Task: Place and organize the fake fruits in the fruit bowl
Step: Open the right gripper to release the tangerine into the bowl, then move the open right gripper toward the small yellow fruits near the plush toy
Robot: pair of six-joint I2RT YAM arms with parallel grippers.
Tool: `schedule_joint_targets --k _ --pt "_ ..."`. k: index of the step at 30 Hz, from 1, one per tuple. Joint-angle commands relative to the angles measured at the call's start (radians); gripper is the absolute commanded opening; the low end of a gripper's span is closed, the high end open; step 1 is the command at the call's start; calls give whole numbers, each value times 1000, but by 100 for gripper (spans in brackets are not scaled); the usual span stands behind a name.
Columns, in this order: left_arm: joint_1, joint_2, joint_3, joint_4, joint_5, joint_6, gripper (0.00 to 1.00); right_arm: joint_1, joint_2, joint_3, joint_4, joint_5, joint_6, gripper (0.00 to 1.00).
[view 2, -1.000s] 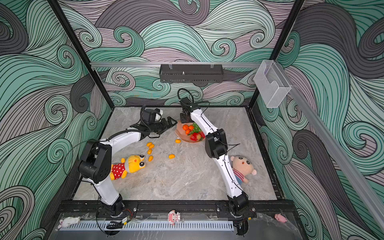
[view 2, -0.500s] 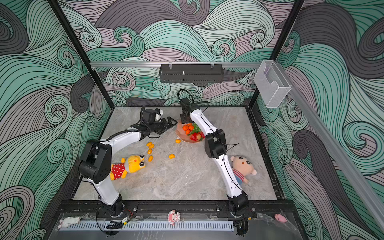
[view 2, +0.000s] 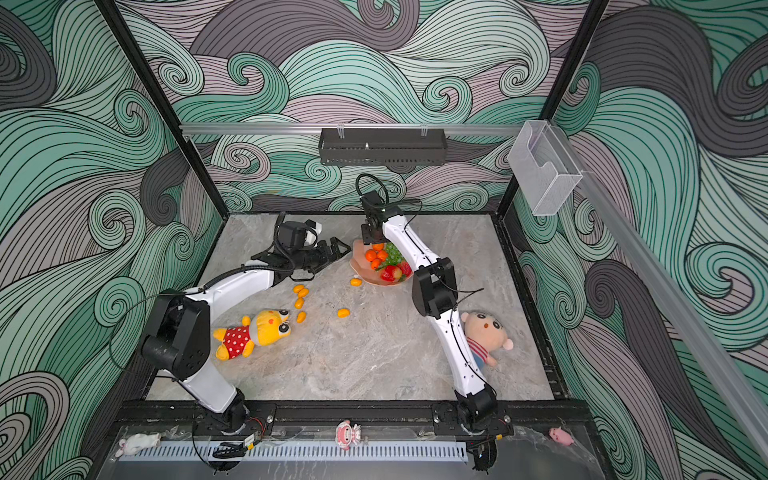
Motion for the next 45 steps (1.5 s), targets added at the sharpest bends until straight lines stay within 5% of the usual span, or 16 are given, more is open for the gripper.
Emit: schedule_joint_targets --k 1,10,20,26,30,34,39,45 --pt "-18 -101 -47 -56 -28 18 98 30 -138 -69 -14 16 22 54" --pt "-58 -410 -247 -185 -102 18 99 147 -400 -423 62 101 102 52" --pt "-72 -663 -400 -343 -126 42 98 265 -720 -961 402 55 180 60" --pt "-87 -713 -435 -397 -113 46 99 335 -861 -1201 618 55 58 68" --pt "-92 -734 -463 -402 -113 36 99 336 -932 -1318 731 -46 -54 72" --pt "-92 -740 -473 -402 -112 31 98 336 -1005 -1447 913 -171 -213 70" --pt "-91 -734 -473 -394 -126 30 99 336 -1054 -1587 1099 -170 -274 62" --pt "-91 -745 -490 -372 -188 9 99 326 -1008 -1562 1011 -237 -432 60"
